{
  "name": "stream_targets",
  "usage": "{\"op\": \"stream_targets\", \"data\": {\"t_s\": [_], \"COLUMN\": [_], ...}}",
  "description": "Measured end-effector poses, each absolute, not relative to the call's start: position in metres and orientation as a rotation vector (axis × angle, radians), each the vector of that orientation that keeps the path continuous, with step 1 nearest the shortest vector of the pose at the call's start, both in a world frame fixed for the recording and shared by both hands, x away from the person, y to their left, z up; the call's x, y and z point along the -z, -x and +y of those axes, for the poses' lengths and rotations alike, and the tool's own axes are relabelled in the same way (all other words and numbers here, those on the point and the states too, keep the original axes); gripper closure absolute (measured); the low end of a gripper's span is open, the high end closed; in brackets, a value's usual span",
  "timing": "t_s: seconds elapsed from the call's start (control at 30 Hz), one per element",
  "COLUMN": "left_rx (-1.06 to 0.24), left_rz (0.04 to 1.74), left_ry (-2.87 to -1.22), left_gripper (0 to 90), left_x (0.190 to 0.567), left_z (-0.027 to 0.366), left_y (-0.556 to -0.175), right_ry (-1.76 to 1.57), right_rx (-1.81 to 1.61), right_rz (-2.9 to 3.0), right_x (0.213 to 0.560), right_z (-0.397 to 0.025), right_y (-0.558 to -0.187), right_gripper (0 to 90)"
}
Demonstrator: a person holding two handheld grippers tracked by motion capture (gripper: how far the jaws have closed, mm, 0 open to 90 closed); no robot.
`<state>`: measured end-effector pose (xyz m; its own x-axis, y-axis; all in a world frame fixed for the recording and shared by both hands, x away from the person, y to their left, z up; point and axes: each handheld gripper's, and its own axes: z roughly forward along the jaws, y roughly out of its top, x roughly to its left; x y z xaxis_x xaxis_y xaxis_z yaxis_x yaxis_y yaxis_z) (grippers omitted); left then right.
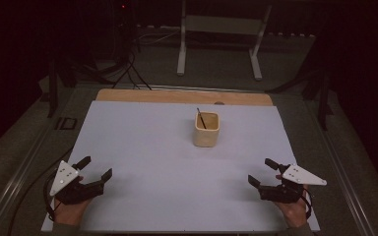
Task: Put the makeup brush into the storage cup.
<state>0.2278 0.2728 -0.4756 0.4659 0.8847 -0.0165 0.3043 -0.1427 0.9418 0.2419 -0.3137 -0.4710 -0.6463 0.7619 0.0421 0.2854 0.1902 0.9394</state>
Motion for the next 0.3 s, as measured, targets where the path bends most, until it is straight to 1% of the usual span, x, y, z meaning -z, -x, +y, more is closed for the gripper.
{"op": "stream_targets", "data": {"t_s": [0.3], "left_rx": [-0.708], "left_rz": [1.032], "left_ry": [-1.69], "left_gripper": [15.2], "left_x": [0.4761], "left_z": [0.2722], "left_y": [-0.2288], "right_ry": [-0.974], "right_rx": [-1.469], "right_rz": [2.026], "right_x": [0.4726], "right_z": [-0.3158], "right_y": [-0.24], "right_gripper": [11.1]}}
